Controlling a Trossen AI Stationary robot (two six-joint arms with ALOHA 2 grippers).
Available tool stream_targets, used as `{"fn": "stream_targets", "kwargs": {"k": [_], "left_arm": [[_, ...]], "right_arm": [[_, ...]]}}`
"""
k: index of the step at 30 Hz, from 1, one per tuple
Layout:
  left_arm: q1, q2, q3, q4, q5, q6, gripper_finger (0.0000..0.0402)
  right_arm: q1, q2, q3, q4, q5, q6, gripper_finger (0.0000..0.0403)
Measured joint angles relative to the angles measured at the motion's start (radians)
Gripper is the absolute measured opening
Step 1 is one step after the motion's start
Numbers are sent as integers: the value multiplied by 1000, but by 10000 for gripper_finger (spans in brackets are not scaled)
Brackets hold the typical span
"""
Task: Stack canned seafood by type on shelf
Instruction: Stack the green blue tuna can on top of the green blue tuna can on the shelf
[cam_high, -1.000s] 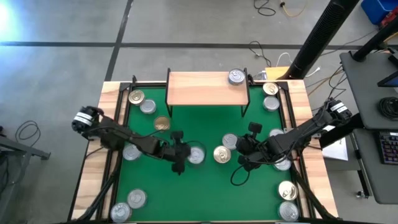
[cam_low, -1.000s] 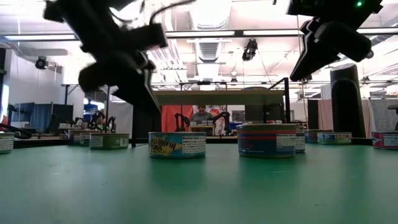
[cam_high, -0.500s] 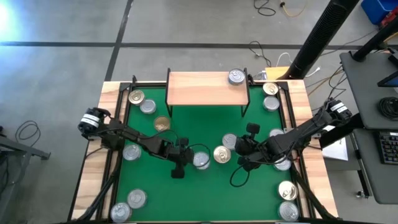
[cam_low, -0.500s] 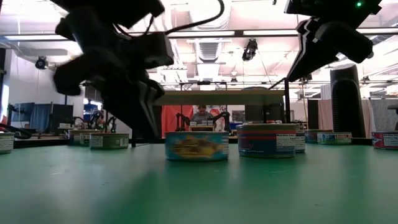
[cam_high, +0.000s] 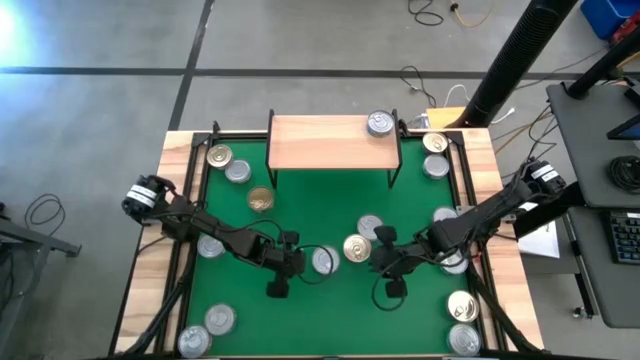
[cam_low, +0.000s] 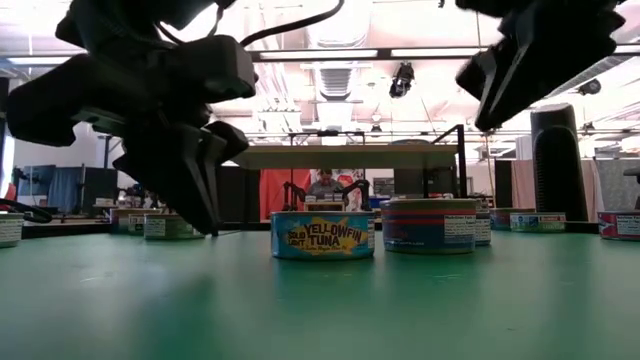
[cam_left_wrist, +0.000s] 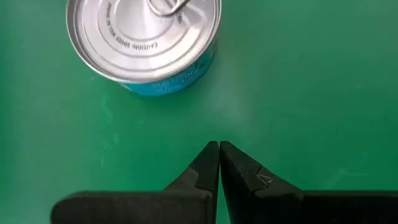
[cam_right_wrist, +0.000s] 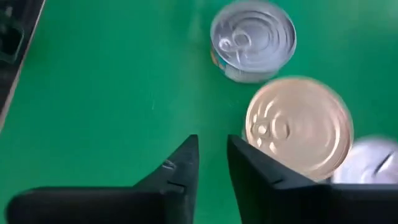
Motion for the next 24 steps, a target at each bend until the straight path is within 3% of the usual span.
{"fn": "stream_targets", "kwargs": {"k": [5,12,18,24], "left_arm": [[0,0,-1,0,0,11,0],[0,0,-3,6,-1,32,0],[-1,-1,-3,7,-8,29,0],[-1,-1,-7,16,-53,-7,0]], "right_arm": [[82,72,-15,-1,9,220,143],[203,250,-13,95,120,386,200],[222,352,-12,182,336,388,232],[159,390,-18,193,550,387,267]]}}
